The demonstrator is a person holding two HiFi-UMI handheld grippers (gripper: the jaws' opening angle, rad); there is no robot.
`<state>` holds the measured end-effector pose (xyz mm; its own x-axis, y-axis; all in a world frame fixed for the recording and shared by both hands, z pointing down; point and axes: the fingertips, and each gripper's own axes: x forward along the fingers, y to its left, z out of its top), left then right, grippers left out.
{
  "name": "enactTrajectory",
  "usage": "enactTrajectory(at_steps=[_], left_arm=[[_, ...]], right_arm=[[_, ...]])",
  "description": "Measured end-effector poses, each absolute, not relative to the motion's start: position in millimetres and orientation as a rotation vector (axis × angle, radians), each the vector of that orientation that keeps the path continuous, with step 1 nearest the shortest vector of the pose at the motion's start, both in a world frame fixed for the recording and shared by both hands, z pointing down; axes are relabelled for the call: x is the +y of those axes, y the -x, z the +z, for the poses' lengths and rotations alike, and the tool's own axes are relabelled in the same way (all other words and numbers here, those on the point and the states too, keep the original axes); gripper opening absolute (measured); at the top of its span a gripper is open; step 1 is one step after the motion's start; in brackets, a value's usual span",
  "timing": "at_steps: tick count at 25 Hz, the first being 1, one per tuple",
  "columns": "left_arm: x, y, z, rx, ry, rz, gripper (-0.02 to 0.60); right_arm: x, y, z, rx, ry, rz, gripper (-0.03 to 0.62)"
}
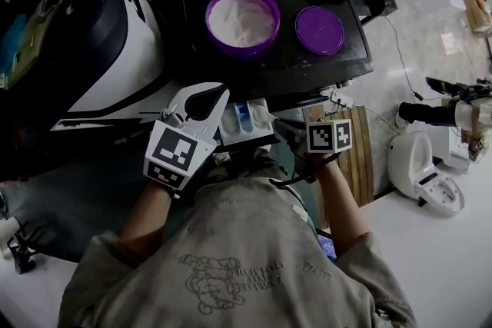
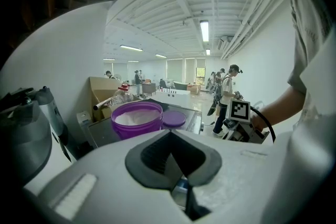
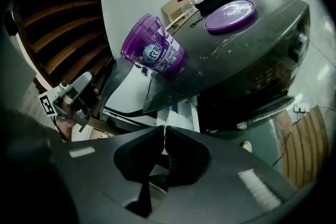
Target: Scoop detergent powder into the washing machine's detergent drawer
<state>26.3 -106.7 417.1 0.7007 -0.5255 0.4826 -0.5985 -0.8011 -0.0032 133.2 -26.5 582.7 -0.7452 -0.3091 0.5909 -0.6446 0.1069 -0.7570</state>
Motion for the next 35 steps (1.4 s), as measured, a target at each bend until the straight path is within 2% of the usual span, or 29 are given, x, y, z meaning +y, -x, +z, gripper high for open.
enactTrajectory(at_steps=[35], left_arm=[[-115, -4, 424, -0.955, -2.724, 0.705, 0.000]], right_arm=[[-25, -121, 607, -1.967, -0.809, 0.641, 0.032]])
